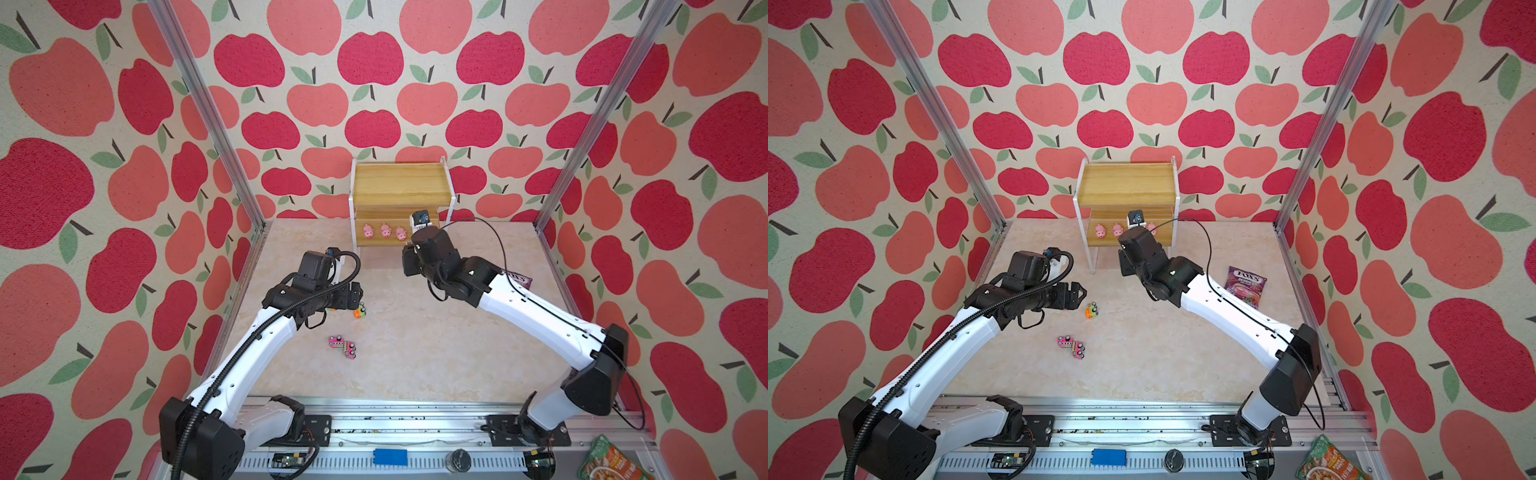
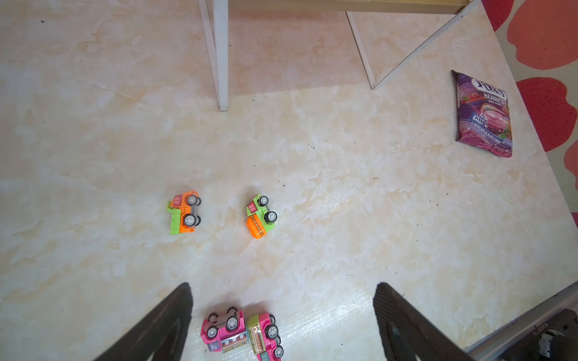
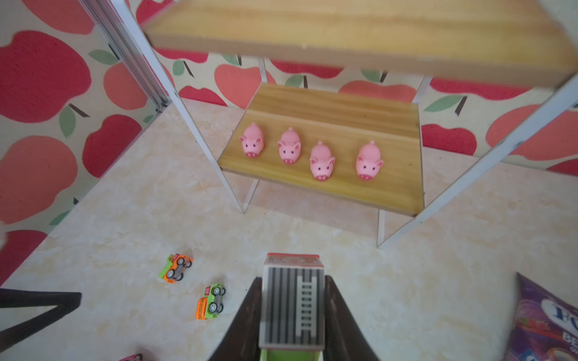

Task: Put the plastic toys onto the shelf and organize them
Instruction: 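Lift the green toy truck to the upper shelf and open the right gripper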

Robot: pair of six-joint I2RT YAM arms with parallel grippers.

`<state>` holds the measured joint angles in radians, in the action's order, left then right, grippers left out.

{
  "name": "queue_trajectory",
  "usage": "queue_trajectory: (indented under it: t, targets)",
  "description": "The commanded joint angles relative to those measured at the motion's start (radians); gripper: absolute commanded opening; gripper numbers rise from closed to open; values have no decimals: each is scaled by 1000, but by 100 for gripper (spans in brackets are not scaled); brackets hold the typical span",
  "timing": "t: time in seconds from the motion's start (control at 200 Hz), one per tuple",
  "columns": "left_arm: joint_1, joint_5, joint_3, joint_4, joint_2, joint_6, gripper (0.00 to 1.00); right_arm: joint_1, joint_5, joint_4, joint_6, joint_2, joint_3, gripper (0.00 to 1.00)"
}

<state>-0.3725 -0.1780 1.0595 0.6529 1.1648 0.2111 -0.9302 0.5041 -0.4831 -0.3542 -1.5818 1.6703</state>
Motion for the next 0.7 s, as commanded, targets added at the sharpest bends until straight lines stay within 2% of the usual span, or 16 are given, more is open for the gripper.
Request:
queue_trajectory:
  t: [0.0,0.29,0.5,0.695]
  targets:
    - [4,-24,4,-14,-14,10,93,48,7,-146,160,-15,167,23]
    - [-21,-26,-1,-7,13,5,93,180,-40,-255,251,-247,624,23]
    - [-66,-15,-9,-5,22,-14,93,241,-50,-307,264,-406,857,24]
    - [-93,-36,-26,-28,4,-34,93,299,-74,-339,247,-480,953,24]
